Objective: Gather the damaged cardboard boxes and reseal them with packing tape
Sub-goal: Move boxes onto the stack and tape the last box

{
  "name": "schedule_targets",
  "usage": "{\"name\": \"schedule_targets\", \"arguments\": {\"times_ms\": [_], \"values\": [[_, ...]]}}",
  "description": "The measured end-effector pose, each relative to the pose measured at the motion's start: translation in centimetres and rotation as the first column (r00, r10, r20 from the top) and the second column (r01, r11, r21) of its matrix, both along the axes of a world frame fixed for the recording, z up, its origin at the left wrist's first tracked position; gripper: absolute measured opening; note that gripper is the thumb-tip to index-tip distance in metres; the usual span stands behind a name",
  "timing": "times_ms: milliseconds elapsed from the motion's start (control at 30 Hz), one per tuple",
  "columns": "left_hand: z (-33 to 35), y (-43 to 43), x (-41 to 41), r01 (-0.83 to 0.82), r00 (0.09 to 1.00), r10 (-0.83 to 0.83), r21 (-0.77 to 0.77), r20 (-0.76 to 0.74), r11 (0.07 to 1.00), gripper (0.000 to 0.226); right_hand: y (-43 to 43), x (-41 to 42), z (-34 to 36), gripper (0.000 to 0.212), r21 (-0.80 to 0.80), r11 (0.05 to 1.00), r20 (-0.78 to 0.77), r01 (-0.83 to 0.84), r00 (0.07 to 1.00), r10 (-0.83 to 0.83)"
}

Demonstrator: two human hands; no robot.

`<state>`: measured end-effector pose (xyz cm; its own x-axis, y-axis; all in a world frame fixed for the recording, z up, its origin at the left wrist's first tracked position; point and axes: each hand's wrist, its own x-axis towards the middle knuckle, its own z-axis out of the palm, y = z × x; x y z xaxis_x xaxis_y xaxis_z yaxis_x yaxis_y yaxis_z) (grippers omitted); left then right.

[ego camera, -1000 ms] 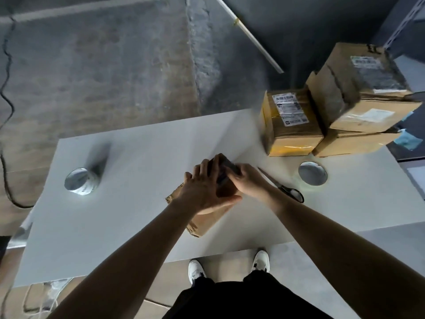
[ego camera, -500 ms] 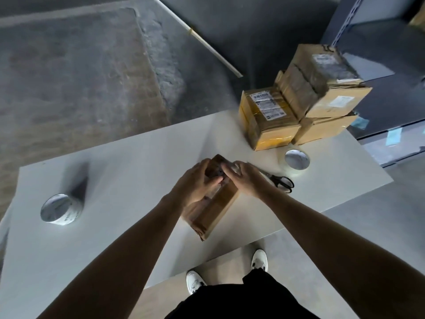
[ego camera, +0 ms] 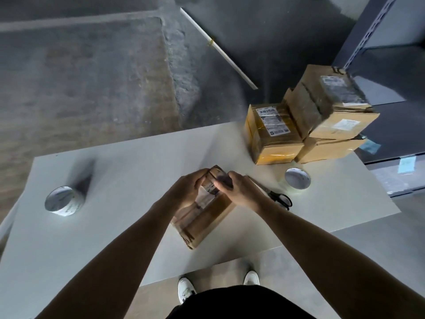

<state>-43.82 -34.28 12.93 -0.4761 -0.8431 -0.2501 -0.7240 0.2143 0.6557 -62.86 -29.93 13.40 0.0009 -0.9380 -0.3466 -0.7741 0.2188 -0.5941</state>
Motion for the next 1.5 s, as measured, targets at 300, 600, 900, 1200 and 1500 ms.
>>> {"name": "schedule_targets", "arguments": {"times_ms": [300, 600, 900, 1200, 1500], "values": [[1.3, 2.1, 1.9, -0.24, 0.952, 0.222, 0.063, 0.21, 0.969, 0.049, -0.4, -0.5, 0.4, 0.055, 0.031, 0.997, -0.013, -0.064, 0.998, 0.064], [2.1, 5.0, 3.7, -0.514, 0.854, 0.509, 0.338, 0.113, 0.788, 0.045, 0.5, 0.0, 0.5, 0.052, 0.051, 0.998, 0.055, 0.036, 0.998, -0.039], [1.3, 4.6, 2.0, -0.572, 0.797, 0.595, 0.189, -0.1, 0.798, 0.083, 2.9, -0.4, 1.3, 0.056, 0.057, 0.975, 0.12, 0.213, 0.969, -0.218], [1.0, 4.8, -0.3, -0.615, 0.786, 0.614, 0.174, 0.069, 0.769, 0.131, 1.7, 2.4, 0.6, 0.095, 0.083, 0.966, -0.012, 0.244, 0.97, -0.243], [0.6, 5.3, -0.5, -0.651, 0.757, 0.653, 0.138, 0.043, 0.746, 0.113, 2.2, 3.3, -0.8, 0.076, -0.069, 0.945, -0.1, 0.32, 0.94, -0.326]]}}
